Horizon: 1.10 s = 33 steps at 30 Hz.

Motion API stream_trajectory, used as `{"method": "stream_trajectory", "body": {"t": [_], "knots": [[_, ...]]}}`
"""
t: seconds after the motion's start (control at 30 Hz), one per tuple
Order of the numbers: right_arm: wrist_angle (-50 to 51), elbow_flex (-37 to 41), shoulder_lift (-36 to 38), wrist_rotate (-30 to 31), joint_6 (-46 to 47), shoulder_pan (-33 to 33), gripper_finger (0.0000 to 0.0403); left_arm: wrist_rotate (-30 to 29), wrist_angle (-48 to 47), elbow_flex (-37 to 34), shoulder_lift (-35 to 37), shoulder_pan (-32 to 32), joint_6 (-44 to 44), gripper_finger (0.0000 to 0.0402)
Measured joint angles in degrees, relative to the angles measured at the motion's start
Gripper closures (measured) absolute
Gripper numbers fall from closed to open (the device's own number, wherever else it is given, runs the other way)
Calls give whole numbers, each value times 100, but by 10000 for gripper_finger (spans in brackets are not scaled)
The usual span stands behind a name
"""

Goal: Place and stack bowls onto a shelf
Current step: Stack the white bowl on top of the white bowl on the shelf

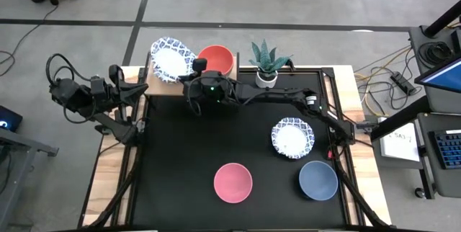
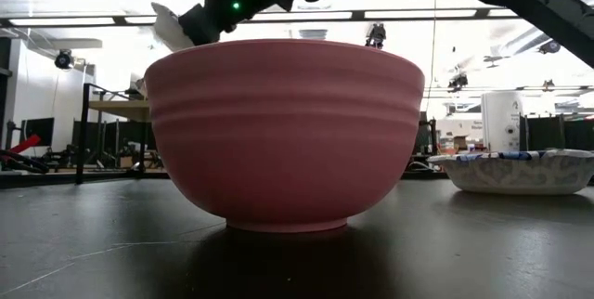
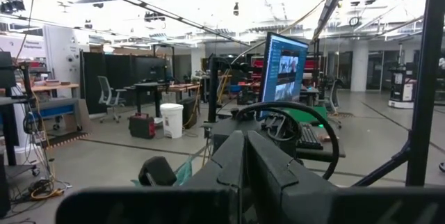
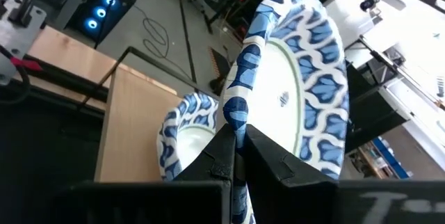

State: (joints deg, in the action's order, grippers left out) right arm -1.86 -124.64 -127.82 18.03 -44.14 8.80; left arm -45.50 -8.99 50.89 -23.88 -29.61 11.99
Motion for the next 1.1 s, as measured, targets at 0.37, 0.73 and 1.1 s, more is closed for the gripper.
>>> {"method": "stream_trajectory", "body": {"t": [0.37, 0.73, 1.1], "knots": [[76, 7, -18, 4, 140, 39, 338, 2, 1, -2, -1, 0, 74, 402], [201, 11, 2, 21, 520, -1, 257, 2, 0, -2, -2, 0, 83, 402], [-518, 15, 110, -351, 1515, -89, 286, 4, -2, -2, -2, -1, 105, 402]]}}
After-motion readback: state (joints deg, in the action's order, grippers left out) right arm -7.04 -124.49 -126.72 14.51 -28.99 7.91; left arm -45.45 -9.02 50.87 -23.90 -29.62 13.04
